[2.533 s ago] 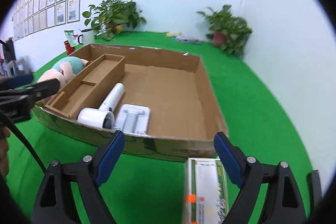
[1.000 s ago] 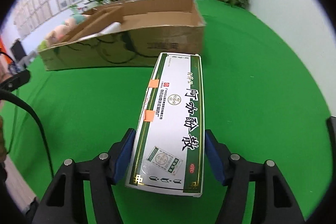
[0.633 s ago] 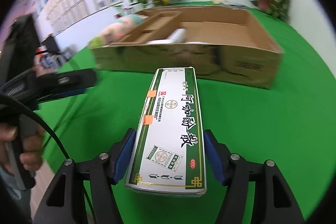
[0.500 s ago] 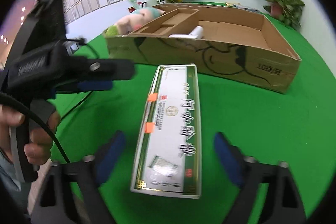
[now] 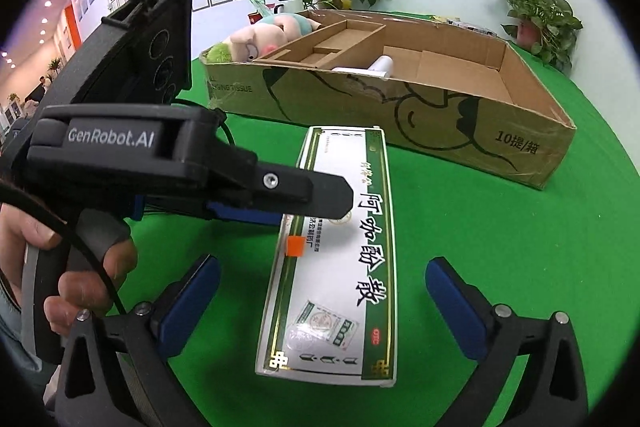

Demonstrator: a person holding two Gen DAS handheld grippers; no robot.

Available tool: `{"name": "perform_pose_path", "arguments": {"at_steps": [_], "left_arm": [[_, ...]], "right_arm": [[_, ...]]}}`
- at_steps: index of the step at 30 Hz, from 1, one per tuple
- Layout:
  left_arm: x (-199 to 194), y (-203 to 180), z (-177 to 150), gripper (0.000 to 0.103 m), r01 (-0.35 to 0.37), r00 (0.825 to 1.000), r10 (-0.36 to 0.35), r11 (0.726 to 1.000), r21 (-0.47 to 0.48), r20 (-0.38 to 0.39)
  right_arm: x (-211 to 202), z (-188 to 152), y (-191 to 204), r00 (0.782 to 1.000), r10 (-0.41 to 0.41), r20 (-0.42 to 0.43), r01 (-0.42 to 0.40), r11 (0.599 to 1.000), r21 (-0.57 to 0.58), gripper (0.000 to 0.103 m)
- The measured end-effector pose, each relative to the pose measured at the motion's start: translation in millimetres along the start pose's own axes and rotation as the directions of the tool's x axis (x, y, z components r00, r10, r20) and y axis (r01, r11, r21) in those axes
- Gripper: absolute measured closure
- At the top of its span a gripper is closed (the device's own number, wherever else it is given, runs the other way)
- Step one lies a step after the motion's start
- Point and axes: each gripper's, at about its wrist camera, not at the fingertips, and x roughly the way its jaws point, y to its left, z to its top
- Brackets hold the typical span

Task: Organize objects
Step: 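Close the left gripper on the medicine box while the right gripper holds it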

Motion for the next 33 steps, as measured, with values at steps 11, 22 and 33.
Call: {"name": "perform_pose_path", "arguments": {"at_steps": [11, 22, 33], "left_arm": [[0, 1, 2, 0.049, -0.025, 1.0, 0.025, 1.0, 0.002, -0.004], [7, -2, 4, 0.055, -0.023, 1.0, 0.023, 1.0, 0.005, 0.001], [-23, -42, 17, 0.062, -0.021, 0.996, 0.011, 0.994, 0.109, 0.088]], "right_arm": [[5, -3, -11, 0.999, -0.015, -0.032, 0.017, 0.997, 0.079, 0.039], [4, -1, -33, 0.992, 0.125, -0.017, -0.116, 0.958, 0.263, 0.04], [-26, 13, -11, 0.996, 0.028, 0.081, -0.041, 0.984, 0.17, 0.041]]}}
